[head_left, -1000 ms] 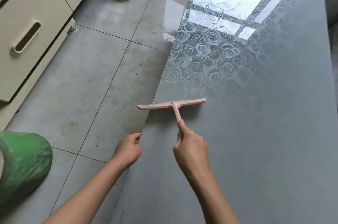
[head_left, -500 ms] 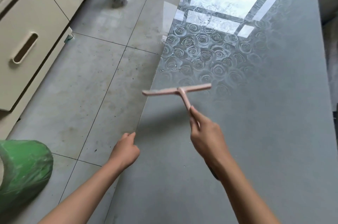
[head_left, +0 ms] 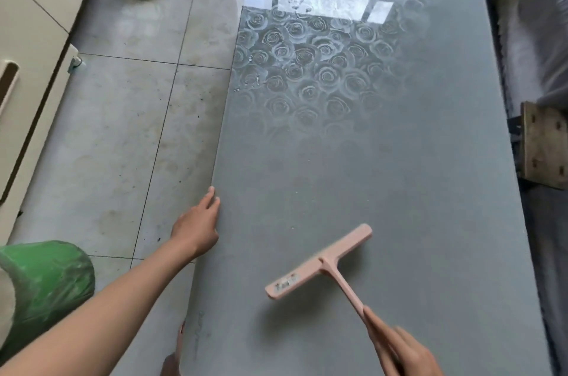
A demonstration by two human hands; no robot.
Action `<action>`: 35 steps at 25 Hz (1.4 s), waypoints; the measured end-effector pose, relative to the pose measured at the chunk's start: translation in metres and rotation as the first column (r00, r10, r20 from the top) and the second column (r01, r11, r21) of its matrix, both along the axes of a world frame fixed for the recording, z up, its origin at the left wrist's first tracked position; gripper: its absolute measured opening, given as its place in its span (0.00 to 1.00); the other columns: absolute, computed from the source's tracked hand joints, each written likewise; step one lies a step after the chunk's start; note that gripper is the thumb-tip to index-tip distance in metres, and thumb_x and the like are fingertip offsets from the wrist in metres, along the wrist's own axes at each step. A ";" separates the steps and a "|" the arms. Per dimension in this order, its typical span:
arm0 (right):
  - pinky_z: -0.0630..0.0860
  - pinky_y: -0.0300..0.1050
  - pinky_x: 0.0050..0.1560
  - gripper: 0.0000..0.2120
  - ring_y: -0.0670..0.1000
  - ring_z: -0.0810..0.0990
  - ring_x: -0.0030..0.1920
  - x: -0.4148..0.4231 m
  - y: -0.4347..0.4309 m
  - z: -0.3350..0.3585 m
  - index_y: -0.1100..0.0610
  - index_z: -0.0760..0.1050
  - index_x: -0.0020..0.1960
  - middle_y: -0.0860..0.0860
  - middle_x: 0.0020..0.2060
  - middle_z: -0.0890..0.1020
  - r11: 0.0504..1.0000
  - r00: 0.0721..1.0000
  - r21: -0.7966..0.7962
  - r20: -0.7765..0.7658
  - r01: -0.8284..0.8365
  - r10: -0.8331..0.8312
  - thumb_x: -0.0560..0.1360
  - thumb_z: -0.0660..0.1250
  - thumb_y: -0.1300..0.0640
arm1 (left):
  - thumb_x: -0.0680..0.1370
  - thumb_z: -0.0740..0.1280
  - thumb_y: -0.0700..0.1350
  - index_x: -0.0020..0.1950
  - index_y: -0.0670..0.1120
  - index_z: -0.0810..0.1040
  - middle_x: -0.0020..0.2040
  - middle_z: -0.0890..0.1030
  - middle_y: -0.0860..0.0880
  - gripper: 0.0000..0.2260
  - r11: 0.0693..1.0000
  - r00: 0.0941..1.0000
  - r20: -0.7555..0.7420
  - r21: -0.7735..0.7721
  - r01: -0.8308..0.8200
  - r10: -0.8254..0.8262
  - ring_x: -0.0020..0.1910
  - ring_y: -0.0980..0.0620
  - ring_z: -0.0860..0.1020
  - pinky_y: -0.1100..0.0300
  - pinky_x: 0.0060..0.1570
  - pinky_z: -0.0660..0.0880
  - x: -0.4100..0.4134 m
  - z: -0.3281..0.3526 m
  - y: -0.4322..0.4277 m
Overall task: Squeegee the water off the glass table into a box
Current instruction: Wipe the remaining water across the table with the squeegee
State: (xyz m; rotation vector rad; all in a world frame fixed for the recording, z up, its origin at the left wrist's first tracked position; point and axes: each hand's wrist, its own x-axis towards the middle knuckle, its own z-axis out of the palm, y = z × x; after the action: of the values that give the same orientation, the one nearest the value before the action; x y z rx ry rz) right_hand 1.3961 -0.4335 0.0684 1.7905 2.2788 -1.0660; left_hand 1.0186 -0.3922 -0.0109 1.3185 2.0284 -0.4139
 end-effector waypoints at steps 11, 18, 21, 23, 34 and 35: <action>0.73 0.51 0.42 0.23 0.55 0.76 0.40 -0.120 0.030 -0.031 0.45 0.65 0.72 0.54 0.38 0.76 0.994 0.989 0.065 -0.130 0.085 -0.076 0.79 0.60 0.58 | 0.76 0.56 0.38 0.77 0.54 0.55 0.79 0.48 0.52 0.31 0.937 0.934 -0.069 -0.010 0.350 -0.349 0.73 0.48 0.63 0.55 0.63 0.68 -0.037 -0.010 0.004; 0.70 0.42 0.40 0.24 0.46 0.72 0.36 -0.082 -0.018 -0.028 0.47 0.66 0.72 0.48 0.34 0.71 0.998 0.998 -0.009 -0.035 0.060 -0.060 0.78 0.63 0.61 | 0.76 0.56 0.37 0.76 0.52 0.58 0.76 0.55 0.47 0.29 0.867 0.862 -0.108 0.000 0.498 -0.495 0.71 0.46 0.62 0.53 0.64 0.65 -0.044 -0.013 0.013; 0.72 0.50 0.48 0.22 0.59 0.77 0.47 -0.149 0.047 -0.047 0.47 0.65 0.72 0.60 0.44 0.79 0.998 0.994 0.002 -0.086 0.070 -0.070 0.80 0.59 0.59 | 0.75 0.55 0.36 0.76 0.54 0.59 0.77 0.54 0.48 0.30 0.866 0.865 -0.069 0.030 0.500 -0.497 0.73 0.47 0.60 0.54 0.66 0.63 -0.050 -0.015 0.012; 0.73 0.52 0.49 0.21 0.62 0.76 0.50 -0.176 0.082 -0.051 0.46 0.65 0.72 0.61 0.49 0.79 0.998 0.998 0.032 -0.049 0.050 -0.048 0.80 0.56 0.56 | 0.74 0.56 0.34 0.76 0.54 0.60 0.78 0.51 0.50 0.32 0.874 0.880 -0.027 0.112 0.474 -0.474 0.75 0.49 0.56 0.56 0.68 0.61 -0.058 -0.012 0.009; 0.72 0.52 0.47 0.24 0.62 0.76 0.48 -0.206 0.103 -0.047 0.43 0.58 0.75 0.58 0.44 0.75 0.999 0.999 0.040 0.028 0.037 -0.038 0.81 0.53 0.56 | 0.76 0.54 0.32 0.71 0.43 0.70 0.63 0.78 0.46 0.24 0.961 0.917 0.319 0.056 -0.271 0.240 0.63 0.46 0.75 0.55 0.63 0.71 -0.084 -0.011 0.019; 0.72 0.52 0.47 0.23 0.63 0.76 0.49 -0.226 0.128 -0.048 0.45 0.59 0.74 0.60 0.46 0.76 0.999 0.999 0.029 -0.003 0.038 -0.037 0.81 0.53 0.57 | 0.76 0.54 0.32 0.72 0.43 0.69 0.62 0.79 0.46 0.24 0.950 0.903 0.323 0.034 -0.311 0.284 0.62 0.46 0.75 0.54 0.62 0.71 -0.083 -0.012 0.021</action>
State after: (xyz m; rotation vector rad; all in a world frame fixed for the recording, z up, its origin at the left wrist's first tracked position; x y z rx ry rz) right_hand 1.1698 -0.3054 0.0206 1.8508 2.2826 -1.0465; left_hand 0.9353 -0.3710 -0.0231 1.0203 1.9463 0.0250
